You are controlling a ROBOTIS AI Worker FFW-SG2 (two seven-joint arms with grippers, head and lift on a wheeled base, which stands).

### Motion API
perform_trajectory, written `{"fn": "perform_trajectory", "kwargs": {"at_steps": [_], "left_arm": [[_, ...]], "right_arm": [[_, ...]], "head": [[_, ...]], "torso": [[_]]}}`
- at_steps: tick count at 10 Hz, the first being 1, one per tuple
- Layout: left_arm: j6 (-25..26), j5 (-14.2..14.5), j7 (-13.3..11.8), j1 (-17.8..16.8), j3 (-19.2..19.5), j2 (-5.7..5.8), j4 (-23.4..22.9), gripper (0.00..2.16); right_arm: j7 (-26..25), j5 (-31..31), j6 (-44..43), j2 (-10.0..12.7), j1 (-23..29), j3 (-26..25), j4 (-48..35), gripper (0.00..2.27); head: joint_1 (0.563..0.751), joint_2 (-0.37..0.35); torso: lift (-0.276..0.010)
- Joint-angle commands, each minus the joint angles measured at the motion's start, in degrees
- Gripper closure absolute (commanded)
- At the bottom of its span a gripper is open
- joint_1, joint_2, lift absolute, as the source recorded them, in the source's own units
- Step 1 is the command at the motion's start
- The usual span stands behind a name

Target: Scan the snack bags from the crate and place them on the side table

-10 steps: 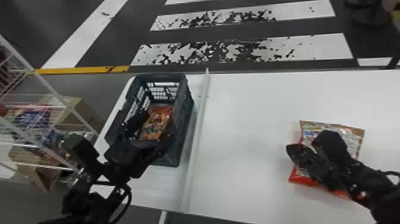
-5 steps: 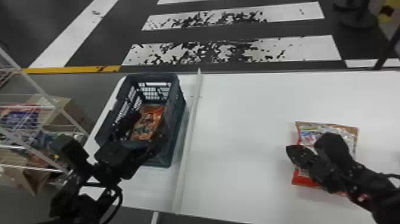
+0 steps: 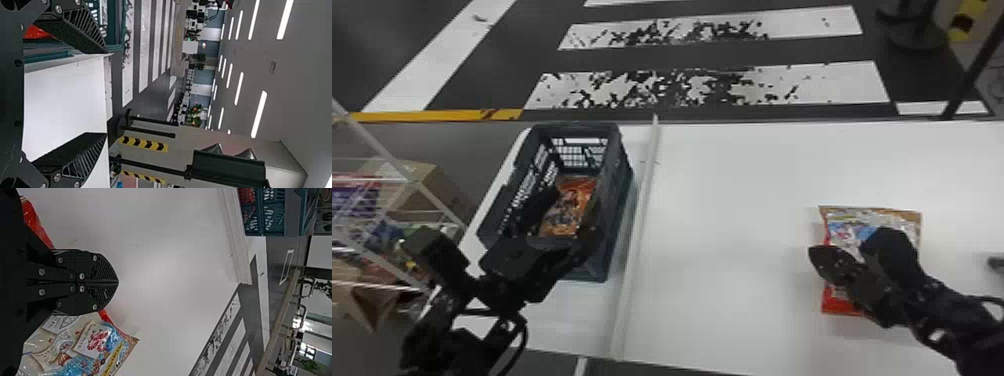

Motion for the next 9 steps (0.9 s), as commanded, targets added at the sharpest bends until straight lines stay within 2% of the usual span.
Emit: {"fn": "perform_trajectory", "kwargs": {"at_steps": [1,3,4,5,6,8,9], "left_arm": [[0.2,-0.1,0.0,0.0,-0.2,-0.15,0.0,0.14],[0.2,-0.3,0.2,0.0,-0.3,-0.15,0.0,0.14],[0.2,-0.3,0.2,-0.1,-0.3,-0.15,0.0,0.14],[0.4,-0.3,0.2,-0.1,-0.3,-0.15,0.0,0.14],[0.4,-0.3,0.2,-0.1,-0.3,-0.15,-0.1,0.14],[0.2,-0.3,0.2,0.2,-0.3,-0.15,-1.1,0.14],[0.4,-0.3,0.2,0.6,-0.4,-0.15,-1.9,0.14]], "right_arm": [[0.3,-0.1,-0.9,-0.5,0.6,-0.4,-0.2,2.14],[0.8,-1.7,-2.3,-0.6,2.5,-1.8,-2.2,2.14],[1.1,-4.1,-2.6,-1.0,4.9,-3.8,-6.4,2.11],[1.0,-9.1,-2.6,-0.9,7.5,-8.0,-12.0,1.99],[0.8,-13.6,-1.7,-0.6,9.3,-13.4,-16.5,1.72],[0.5,-19.6,1.4,0.1,10.2,-23.9,-19.7,0.08],[-0.2,-22.3,2.8,0.5,10.2,-28.2,-19.4,0.03]], "head": [[0.695,0.171],[0.695,0.165],[0.695,0.163],[0.695,0.162],[0.695,0.153],[0.695,0.076],[0.695,0.017]], "torso": [[-0.094],[-0.094],[-0.094],[-0.094],[-0.094],[-0.094],[-0.094]]}}
